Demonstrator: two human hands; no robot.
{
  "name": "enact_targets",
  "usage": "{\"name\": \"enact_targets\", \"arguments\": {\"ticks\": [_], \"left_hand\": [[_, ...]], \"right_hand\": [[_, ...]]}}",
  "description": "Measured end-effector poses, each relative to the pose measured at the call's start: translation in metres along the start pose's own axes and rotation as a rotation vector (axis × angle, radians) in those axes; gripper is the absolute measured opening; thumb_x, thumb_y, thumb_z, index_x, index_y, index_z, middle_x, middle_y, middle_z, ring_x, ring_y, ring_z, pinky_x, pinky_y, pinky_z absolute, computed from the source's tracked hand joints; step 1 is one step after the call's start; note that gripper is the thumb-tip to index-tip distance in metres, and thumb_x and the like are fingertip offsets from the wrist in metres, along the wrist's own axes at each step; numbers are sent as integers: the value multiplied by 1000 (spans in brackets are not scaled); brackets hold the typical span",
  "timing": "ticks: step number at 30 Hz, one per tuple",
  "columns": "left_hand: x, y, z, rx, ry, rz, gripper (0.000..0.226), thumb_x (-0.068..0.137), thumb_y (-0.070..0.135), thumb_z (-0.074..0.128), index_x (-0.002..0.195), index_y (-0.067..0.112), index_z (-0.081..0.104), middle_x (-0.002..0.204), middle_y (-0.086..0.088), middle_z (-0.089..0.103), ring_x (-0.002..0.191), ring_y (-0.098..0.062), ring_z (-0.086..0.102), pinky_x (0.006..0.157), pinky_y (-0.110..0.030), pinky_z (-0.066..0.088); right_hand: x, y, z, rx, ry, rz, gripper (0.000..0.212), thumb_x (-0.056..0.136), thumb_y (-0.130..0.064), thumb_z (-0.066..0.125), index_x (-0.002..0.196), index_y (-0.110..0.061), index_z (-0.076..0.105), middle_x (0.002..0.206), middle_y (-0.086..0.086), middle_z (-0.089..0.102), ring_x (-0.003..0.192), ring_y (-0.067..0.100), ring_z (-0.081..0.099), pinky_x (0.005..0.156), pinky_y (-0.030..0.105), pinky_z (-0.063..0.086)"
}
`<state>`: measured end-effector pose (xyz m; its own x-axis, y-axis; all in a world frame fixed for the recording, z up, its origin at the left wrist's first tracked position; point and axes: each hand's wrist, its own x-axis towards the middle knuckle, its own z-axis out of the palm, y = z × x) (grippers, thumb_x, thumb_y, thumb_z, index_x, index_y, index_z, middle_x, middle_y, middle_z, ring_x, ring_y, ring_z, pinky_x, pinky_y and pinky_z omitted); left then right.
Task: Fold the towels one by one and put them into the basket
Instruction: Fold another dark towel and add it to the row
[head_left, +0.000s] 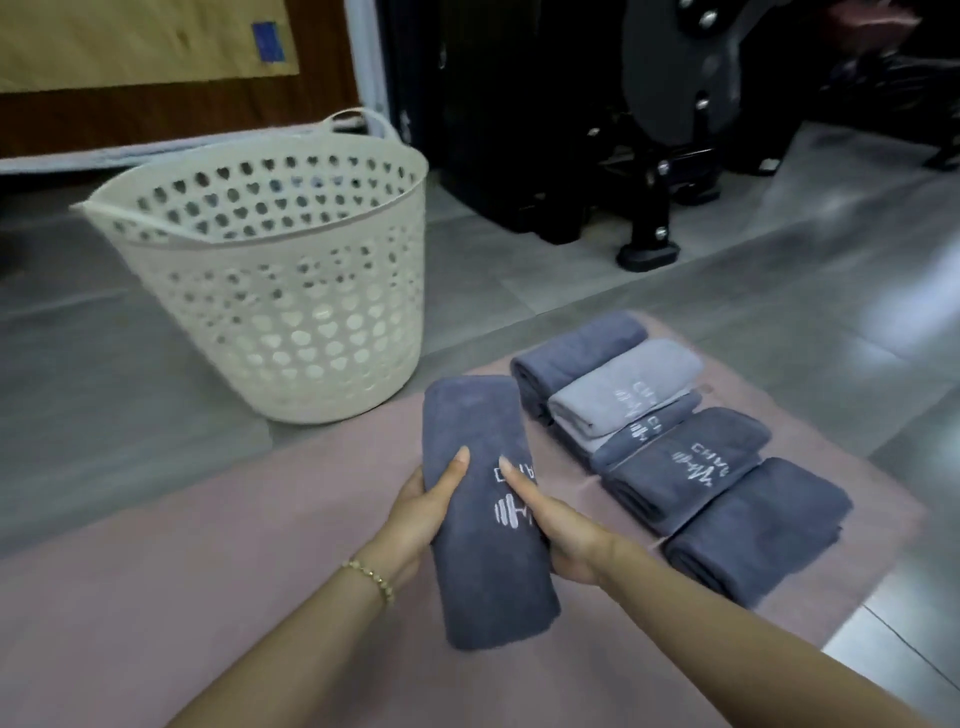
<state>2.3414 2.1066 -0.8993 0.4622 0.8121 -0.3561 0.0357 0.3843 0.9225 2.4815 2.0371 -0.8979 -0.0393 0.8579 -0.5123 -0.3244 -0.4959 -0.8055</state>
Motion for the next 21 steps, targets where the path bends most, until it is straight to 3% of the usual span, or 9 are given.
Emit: {"name": "enact_targets", "arguments": {"ticks": [5,8,11,13,18,21], "left_hand": [[53,32,63,278,-165,76,38,92,47,51,116,20,62,109,4,70,97,-9,68,82,-22,53],[89,28,102,514,-142,228,40,98,37,41,125,13,57,127,1,60,112,-6,54,87,-12,38],[119,19,129,805,-145,406,45,101,29,35,141,9,40,147,-5,40,136,-15,34,111,-21,22],[137,13,141,977,-198,468,47,102,29,32,144,10,34,153,-5,31,143,-14,23,117,-23,11],[172,-12,155,1362,-301,410,58,100,49,15,149,20,22,158,1,16,146,-12,10,118,-25,1],[184,-31,153,1427,-345,283,66,94,58,8,150,24,17,159,3,10,147,-14,5,120,-32,3]], "right_hand": [[-18,-23,-51,204,207,-180,37,93,-41,51,120,-18,62,115,1,70,107,13,65,87,23,53],[-22,-27,-93,327,393,-318,37,92,-35,56,120,-12,62,110,6,71,102,19,68,79,26,57],[-22,-31,-142,414,636,-413,36,89,-40,61,116,-17,64,107,5,72,100,22,68,92,40,53],[-18,-34,-176,449,761,-461,37,90,-40,60,119,-18,63,110,5,71,103,23,67,97,45,50],[5,-34,-232,507,901,-445,47,87,-43,62,124,-14,59,114,5,69,105,24,65,99,46,48],[24,-26,-241,537,922,-345,34,90,-41,59,115,-18,58,116,2,65,107,22,61,99,39,47]]}}
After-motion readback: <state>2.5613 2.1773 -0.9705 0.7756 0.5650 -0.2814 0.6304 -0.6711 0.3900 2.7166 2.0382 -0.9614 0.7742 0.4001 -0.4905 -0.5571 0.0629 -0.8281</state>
